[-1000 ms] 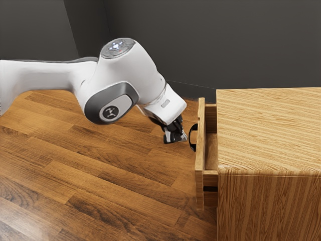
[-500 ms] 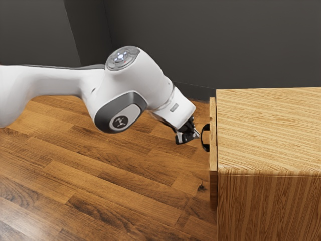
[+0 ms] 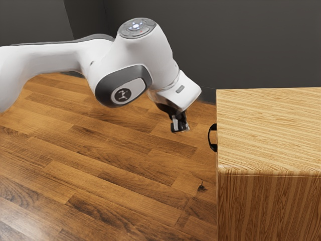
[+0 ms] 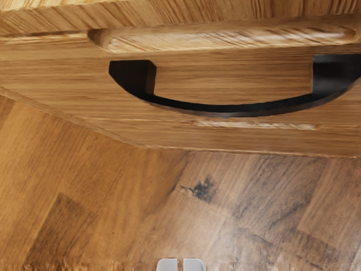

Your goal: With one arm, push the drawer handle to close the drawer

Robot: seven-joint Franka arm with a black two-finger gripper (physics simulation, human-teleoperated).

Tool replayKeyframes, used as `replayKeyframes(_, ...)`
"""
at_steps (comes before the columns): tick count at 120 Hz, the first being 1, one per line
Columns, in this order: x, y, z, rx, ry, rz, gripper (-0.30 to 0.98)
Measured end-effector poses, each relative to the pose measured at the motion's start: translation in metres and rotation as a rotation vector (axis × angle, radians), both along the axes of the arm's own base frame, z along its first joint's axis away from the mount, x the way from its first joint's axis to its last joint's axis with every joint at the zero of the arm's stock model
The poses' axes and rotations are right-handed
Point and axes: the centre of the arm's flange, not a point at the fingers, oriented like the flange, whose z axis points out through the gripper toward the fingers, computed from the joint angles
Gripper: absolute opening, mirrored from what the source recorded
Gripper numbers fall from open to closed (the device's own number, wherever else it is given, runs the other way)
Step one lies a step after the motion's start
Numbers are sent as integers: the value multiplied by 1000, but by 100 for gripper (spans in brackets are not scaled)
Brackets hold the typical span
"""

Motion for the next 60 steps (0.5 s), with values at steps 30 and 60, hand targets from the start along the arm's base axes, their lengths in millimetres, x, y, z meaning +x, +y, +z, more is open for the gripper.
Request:
replayKeyframes(30, 6, 45, 65, 46, 135, 268, 16)
replayKeyframes(60, 6, 78, 61, 103, 221, 438, 52)
